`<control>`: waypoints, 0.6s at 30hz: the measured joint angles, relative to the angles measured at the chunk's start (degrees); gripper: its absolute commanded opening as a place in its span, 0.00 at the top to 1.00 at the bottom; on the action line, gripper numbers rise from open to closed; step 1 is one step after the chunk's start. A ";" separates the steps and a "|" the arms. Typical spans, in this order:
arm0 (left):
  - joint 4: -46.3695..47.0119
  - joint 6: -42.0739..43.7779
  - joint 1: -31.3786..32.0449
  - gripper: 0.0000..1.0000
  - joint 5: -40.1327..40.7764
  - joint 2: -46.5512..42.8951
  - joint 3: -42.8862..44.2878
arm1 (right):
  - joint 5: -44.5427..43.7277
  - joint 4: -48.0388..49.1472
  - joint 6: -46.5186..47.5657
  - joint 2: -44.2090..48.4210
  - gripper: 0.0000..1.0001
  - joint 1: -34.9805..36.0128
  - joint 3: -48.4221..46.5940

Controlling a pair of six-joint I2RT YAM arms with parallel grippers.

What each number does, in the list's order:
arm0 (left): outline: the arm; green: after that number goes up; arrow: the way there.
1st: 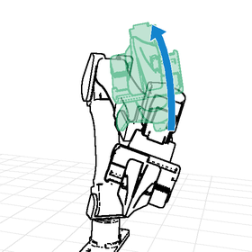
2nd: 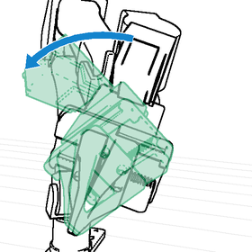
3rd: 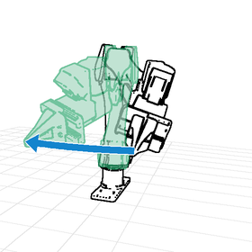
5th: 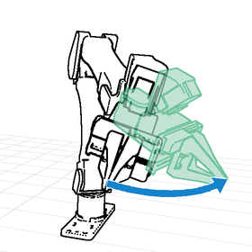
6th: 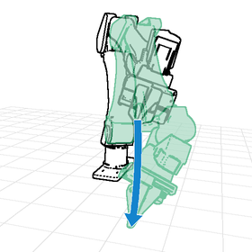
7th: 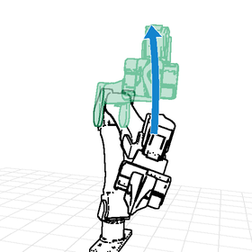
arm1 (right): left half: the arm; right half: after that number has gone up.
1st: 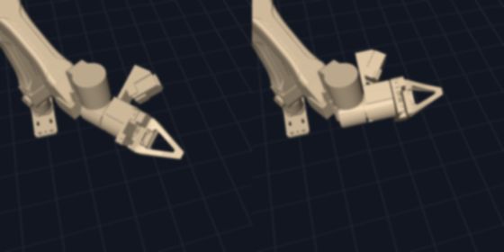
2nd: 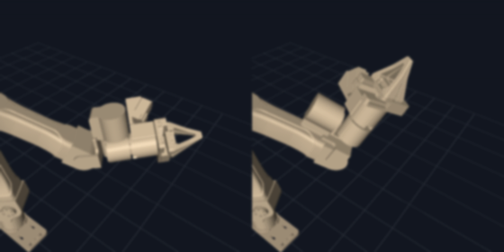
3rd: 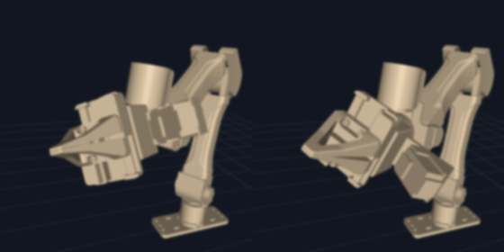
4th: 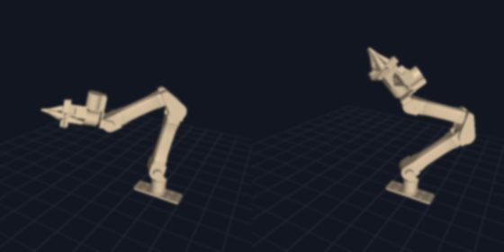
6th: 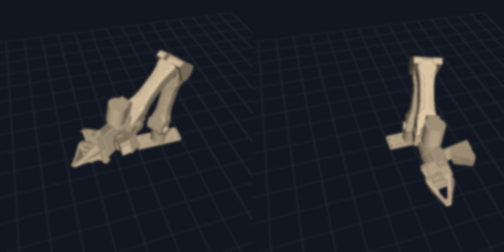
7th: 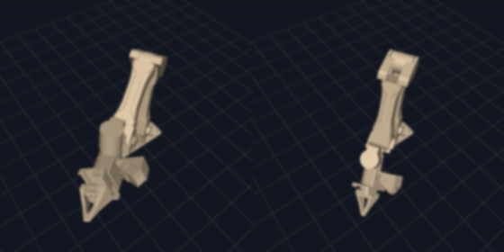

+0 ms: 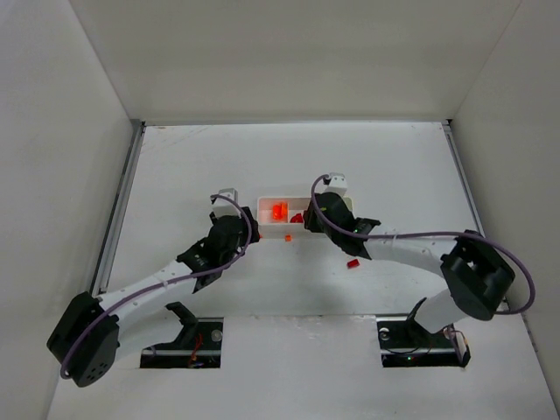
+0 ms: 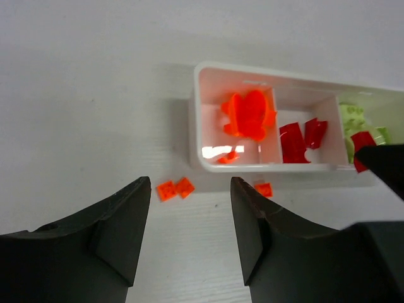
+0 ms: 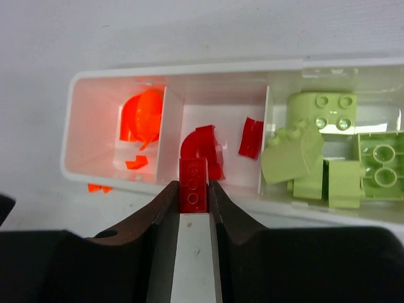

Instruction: Sort the legos into containers by color

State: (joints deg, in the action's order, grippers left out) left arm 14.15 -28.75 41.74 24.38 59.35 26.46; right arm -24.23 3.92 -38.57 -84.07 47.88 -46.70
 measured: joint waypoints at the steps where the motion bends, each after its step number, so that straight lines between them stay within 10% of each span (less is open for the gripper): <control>1: -1.14 -0.39 -0.22 0.51 0.22 -0.94 -0.81 | 0.39 0.04 0.48 -1.53 0.70 -0.44 -0.96; 12: -6.78 -3.19 -1.20 0.57 1.57 -2.29 -3.96 | 1.60 0.59 3.30 -6.40 0.57 -1.68 -5.51; 18: -6.64 -3.63 0.17 0.64 1.29 1.31 -3.96 | 0.33 0.68 3.34 0.00 0.85 0.31 -1.31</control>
State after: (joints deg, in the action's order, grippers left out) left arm 7.51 -32.38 41.91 25.67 60.66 22.50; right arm -23.90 4.60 -35.22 -84.07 48.18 -48.01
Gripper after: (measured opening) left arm 0.373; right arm 0.206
